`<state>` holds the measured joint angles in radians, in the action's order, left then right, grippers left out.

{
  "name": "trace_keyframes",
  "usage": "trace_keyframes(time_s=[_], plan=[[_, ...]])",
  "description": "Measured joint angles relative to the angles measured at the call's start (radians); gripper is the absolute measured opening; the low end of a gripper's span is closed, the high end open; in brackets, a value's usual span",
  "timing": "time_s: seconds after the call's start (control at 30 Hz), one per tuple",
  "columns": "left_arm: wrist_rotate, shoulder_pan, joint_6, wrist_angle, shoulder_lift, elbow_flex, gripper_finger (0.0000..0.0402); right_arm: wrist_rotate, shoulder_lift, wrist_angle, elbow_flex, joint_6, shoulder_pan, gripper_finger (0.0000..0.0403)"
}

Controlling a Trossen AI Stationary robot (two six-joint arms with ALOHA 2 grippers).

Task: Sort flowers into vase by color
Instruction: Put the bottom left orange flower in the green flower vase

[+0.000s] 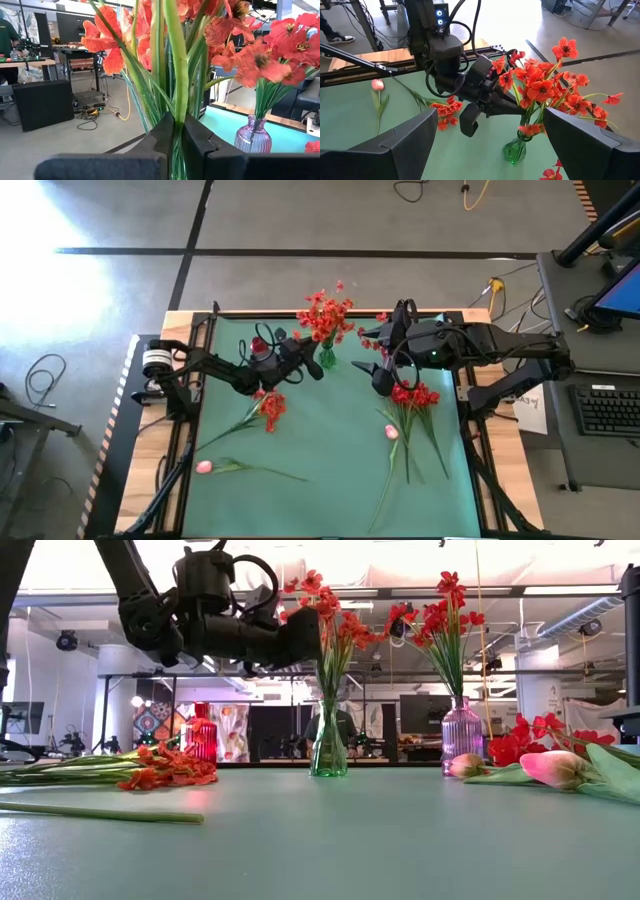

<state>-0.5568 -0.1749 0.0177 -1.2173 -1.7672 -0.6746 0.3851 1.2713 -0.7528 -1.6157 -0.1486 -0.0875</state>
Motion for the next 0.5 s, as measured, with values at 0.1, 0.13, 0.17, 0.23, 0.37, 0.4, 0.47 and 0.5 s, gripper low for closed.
trace_keyframes(time_s=[0.1, 0.13, 0.17, 0.23, 0.37, 0.4, 0.47, 0.5], plan=[[0.000, 0.000, 0.000, 0.004, -0.004, 0.000, 0.0008, 0.000, 0.000, 0.000, 0.000, 0.000, 0.000, 0.0354], [0.000, 0.000, 0.000, 0.003, -0.007, 0.000, 0.0008, 0.000, 0.000, 0.000, 0.000, 0.000, 0.000, 0.0354], [0.000, 0.000, 0.000, 0.004, -0.011, 0.000, 0.0008, 0.000, 0.000, 0.000, 0.000, 0.000, 0.000, 0.0354], [0.000, 0.000, 0.000, 0.006, -0.017, 0.000, 0.0008, 0.000, 0.000, -0.001, 0.000, 0.000, 0.000, 0.0354], [0.000, 0.000, 0.000, 0.011, -0.018, 0.000, 0.0008, 0.000, 0.000, -0.003, 0.000, 0.000, 0.000, 0.0354], [0.000, 0.000, 0.000, 0.014, -0.018, 0.000, 0.0008, 0.000, 0.000, -0.003, 0.000, 0.000, 0.000, 0.0354], [0.000, -0.001, 0.000, 0.020, -0.018, 0.000, 0.0008, 0.000, 0.000, -0.003, 0.000, 0.000, 0.000, 0.0354], [0.000, -0.001, 0.000, 0.025, -0.018, 0.000, 0.0008, 0.000, 0.000, -0.003, 0.000, 0.000, 0.000, 0.0354]])
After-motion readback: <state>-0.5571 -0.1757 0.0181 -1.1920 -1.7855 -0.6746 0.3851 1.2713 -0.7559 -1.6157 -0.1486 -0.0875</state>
